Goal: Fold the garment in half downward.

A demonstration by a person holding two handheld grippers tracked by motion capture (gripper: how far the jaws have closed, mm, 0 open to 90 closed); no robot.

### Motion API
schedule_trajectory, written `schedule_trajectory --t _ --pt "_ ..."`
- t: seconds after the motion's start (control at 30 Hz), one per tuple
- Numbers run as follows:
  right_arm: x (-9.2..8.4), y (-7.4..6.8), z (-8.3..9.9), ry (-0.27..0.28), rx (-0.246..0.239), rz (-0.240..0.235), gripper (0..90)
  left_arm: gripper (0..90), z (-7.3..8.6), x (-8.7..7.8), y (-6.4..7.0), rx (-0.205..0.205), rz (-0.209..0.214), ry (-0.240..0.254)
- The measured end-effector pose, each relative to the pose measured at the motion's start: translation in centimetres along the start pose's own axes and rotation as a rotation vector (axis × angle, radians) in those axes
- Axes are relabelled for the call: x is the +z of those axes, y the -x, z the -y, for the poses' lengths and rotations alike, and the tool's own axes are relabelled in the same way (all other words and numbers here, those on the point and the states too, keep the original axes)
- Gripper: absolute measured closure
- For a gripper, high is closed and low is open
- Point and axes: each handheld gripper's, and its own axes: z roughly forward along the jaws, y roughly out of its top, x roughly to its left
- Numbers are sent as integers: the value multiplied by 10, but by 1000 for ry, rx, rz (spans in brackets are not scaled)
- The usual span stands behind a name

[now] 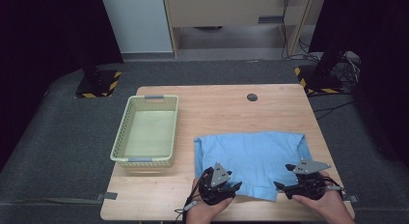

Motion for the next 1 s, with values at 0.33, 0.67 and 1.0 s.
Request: schedule_trajectory --t 0.33,0.67,1.0 --pt "13 15 15 -96 63 5 91 460 15 7 -33 -31 -99 -81" --pt "20 25 30 -167 50 27 119 451 35 23 -48 -19 -121 -181" --pt "16 28 37 -135 39 29 133 422 30 35 -45 -11 -141 -162"
